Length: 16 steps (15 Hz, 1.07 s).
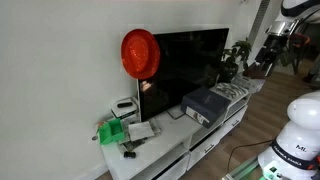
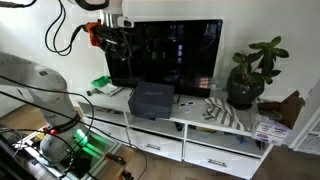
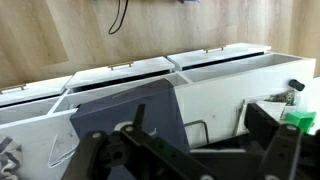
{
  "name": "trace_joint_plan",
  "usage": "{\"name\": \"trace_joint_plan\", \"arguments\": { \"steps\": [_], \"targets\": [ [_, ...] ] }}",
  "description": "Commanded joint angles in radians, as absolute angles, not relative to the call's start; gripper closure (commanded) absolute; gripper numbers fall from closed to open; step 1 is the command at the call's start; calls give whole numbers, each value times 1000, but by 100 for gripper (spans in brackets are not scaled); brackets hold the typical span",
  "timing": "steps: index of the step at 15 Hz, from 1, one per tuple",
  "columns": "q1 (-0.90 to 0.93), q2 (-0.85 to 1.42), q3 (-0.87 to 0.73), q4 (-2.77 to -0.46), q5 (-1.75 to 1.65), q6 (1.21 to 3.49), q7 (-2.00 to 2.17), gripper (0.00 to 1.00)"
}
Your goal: Put the red hat on the grey box
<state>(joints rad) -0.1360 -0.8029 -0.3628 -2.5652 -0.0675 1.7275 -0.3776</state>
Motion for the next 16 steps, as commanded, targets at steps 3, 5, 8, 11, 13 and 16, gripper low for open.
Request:
{"name": "trace_joint_plan", "arguments": {
  "steps": [3,5,8,11,13,16],
  "targets": [
    [-145,-800,-356,-2564,-62,1726,-383,0],
    [-145,-800,-356,-2564,-62,1726,-383,0],
    [-145,-800,-356,-2564,-62,1726,-383,0],
    [-120,-810,-343,-2569,-49,1733,-400,0],
    [-64,-836,-309,-2585,-17,1720,-445,0],
    [38,-849,-243,-2605,61,1752,-477,0]
  ]
}}
